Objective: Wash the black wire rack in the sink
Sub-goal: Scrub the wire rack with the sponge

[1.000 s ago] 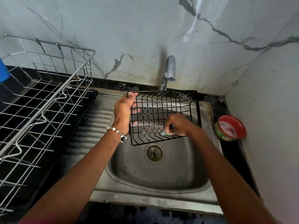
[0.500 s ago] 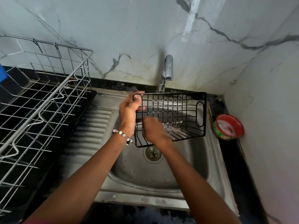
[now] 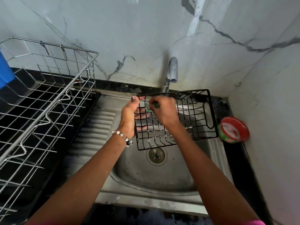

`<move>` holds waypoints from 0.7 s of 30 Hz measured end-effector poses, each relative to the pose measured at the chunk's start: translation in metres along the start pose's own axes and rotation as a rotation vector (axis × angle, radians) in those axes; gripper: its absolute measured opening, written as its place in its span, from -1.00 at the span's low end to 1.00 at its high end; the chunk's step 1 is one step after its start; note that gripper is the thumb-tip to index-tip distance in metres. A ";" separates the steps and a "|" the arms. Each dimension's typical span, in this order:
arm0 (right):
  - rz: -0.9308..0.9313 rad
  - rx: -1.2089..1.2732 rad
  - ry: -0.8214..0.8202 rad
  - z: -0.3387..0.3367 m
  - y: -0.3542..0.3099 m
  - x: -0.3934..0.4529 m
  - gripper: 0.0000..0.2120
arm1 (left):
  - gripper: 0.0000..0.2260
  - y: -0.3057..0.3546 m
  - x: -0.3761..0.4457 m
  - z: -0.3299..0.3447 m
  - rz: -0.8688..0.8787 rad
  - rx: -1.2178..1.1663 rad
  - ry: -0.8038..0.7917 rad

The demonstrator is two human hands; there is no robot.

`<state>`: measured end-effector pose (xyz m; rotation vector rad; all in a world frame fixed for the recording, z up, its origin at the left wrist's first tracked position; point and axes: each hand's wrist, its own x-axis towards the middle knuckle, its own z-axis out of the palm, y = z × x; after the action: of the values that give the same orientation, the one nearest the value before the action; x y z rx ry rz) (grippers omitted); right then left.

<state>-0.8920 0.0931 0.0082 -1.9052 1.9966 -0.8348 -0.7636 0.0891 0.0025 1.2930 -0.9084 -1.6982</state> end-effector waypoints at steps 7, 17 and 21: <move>-0.448 -0.176 -0.402 0.024 0.005 -0.032 -0.88 | -0.59 0.004 0.004 -0.007 0.013 0.008 -0.019; -0.582 -0.441 -0.161 0.009 0.018 -0.010 -0.67 | -0.65 0.005 0.000 0.002 -0.076 0.134 -0.093; -0.653 -0.141 -0.271 0.015 0.008 -0.040 -0.77 | -0.65 0.011 0.004 -0.001 -0.082 0.148 -0.103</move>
<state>-0.8864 0.1286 -0.0166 -2.6388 1.3083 -0.5277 -0.7611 0.0806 0.0105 1.3660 -1.0713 -1.8034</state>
